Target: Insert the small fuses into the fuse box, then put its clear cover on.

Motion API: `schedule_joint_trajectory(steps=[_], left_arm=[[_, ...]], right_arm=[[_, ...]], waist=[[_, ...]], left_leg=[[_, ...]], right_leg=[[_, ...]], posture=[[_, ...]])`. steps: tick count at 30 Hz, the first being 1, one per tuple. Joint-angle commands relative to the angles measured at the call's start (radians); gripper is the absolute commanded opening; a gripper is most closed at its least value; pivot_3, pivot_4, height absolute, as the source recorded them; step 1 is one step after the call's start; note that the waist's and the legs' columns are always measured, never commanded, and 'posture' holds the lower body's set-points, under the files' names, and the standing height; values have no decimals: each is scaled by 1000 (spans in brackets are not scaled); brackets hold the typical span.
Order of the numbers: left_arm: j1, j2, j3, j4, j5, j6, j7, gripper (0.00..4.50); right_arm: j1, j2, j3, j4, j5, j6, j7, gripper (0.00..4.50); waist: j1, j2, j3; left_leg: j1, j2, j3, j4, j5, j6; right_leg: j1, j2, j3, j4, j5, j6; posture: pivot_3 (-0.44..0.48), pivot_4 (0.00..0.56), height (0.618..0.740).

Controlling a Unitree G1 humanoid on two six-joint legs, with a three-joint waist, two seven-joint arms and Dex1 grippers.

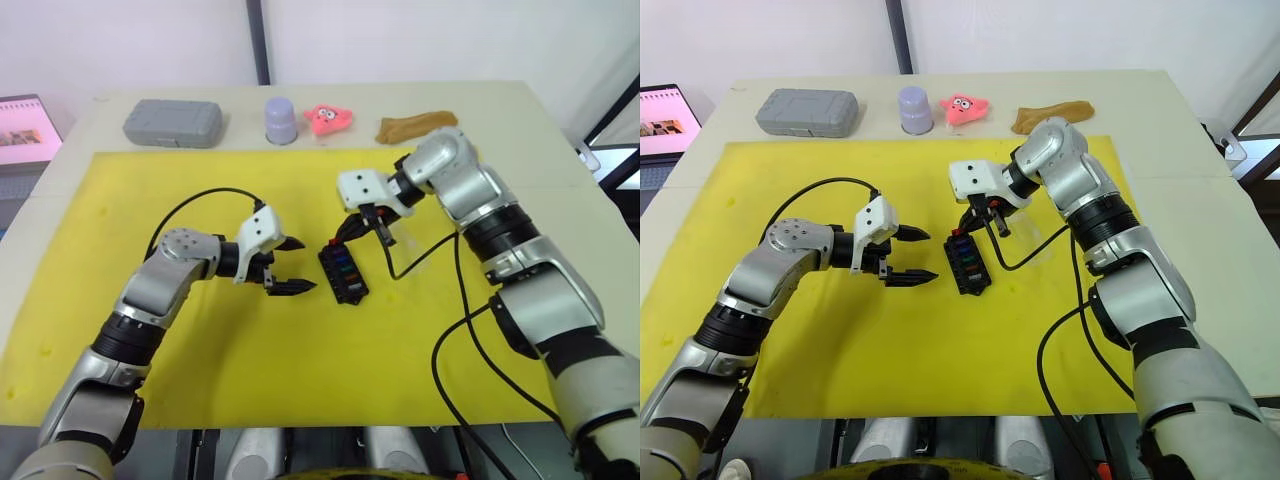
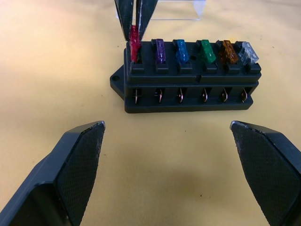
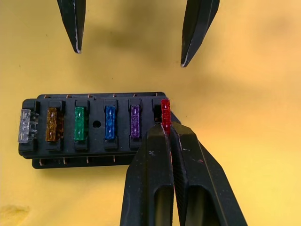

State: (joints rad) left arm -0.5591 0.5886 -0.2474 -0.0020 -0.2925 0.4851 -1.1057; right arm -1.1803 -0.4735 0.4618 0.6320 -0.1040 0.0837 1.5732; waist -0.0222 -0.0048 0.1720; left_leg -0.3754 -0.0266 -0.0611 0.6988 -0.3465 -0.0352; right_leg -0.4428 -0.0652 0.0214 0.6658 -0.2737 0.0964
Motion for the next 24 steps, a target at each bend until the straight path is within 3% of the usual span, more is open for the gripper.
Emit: schedule_joint_trajectory(steps=[1,24], left_arm=[[-7,7,25,-28,-1,-15,1,4478],[-3,8,28,-32,-1,-14,7,4478]], right_arm=[[-40,1,-26,-31,10,7,11,0],[-18,8,0,-6,-42,-48,0,0]], waist=[[0,0,0],[0,0,0]], left_leg=[[0,0,0,0,0,0],[0,0,0,0,0,0]], right_leg=[[0,0,0,0,0,0],[0,0,0,0,0,0]], posture=[[0,150,740],[0,150,740]])
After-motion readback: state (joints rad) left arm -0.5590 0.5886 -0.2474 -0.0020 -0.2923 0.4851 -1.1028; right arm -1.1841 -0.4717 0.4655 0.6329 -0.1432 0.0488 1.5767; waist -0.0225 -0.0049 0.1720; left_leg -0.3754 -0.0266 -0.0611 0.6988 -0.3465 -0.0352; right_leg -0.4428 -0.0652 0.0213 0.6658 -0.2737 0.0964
